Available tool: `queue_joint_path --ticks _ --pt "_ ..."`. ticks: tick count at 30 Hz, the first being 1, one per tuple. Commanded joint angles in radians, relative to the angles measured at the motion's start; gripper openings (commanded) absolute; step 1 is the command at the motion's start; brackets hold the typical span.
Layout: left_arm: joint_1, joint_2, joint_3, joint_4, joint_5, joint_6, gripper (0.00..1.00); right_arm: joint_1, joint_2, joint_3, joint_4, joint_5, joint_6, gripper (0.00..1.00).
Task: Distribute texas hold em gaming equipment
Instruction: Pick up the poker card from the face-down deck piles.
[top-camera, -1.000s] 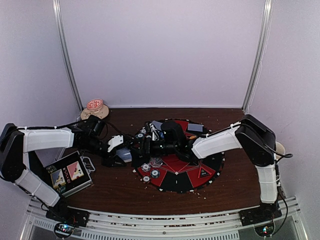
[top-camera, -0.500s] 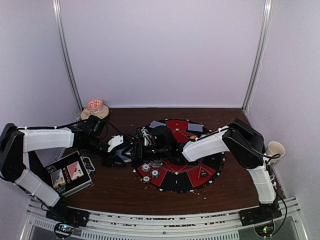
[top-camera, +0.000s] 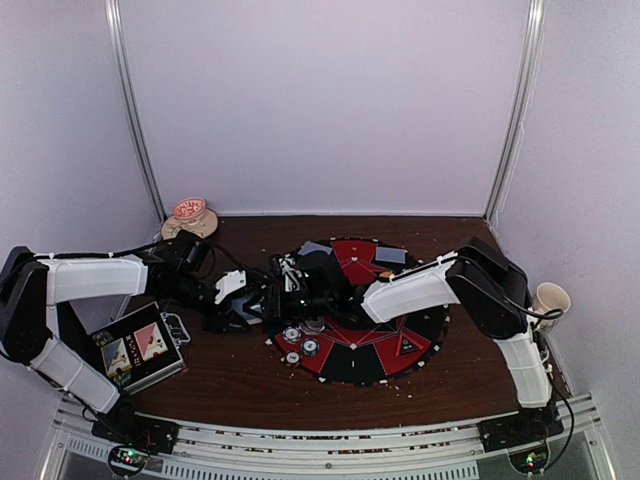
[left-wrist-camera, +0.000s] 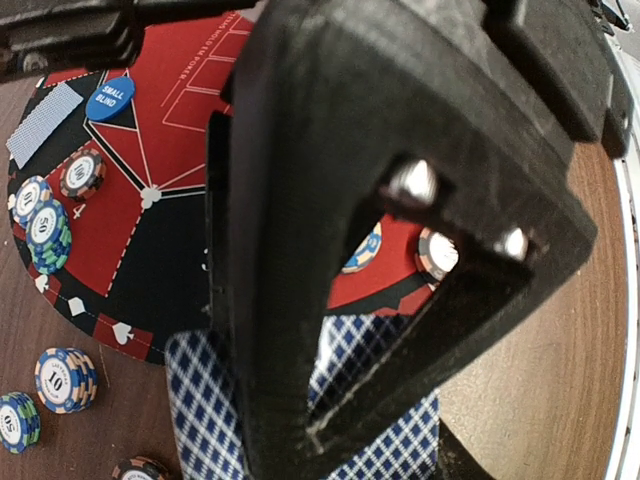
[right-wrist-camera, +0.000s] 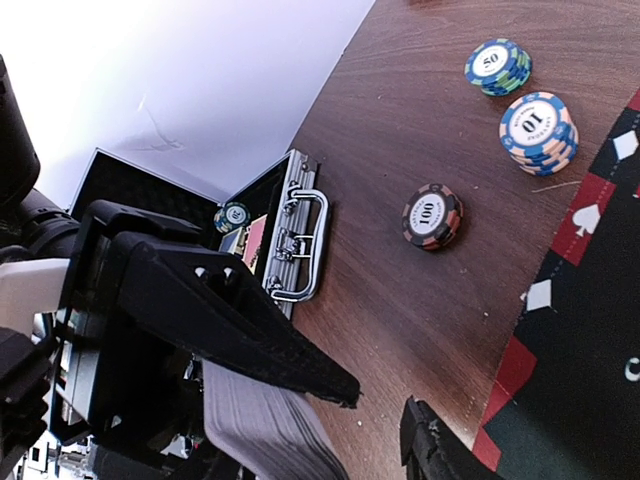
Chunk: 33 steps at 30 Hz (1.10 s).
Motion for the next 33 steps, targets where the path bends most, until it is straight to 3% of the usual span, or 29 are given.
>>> queue_joint_path --ticks 1,7,14,25,33 --pt "0.001 -0.014 -0.002 0.020 0.039 0.014 0.45 -0.028 -0.059 -0.055 -0.065 0.079 -0.024 0.50" --pt "0.002 -0.010 -0.002 0.019 0.039 0.014 0.45 -0.037 -0.110 -0.090 -0.055 0.079 -0.035 0.45" --pt "0.002 -0.007 -0.001 0.019 0.038 0.015 0.45 -0.022 -0.125 -0.112 0.080 -0.045 0.013 0.34" --pt "0.002 -0.004 -0.001 0.020 0.037 0.015 0.45 -0.014 -0.198 -0.157 0.107 -0.060 0.023 0.04" --pt "0.001 -0.005 -0.001 0.020 0.035 0.014 0.45 -0.020 -0.244 -0.184 0.071 -0.043 -0.008 0.00"
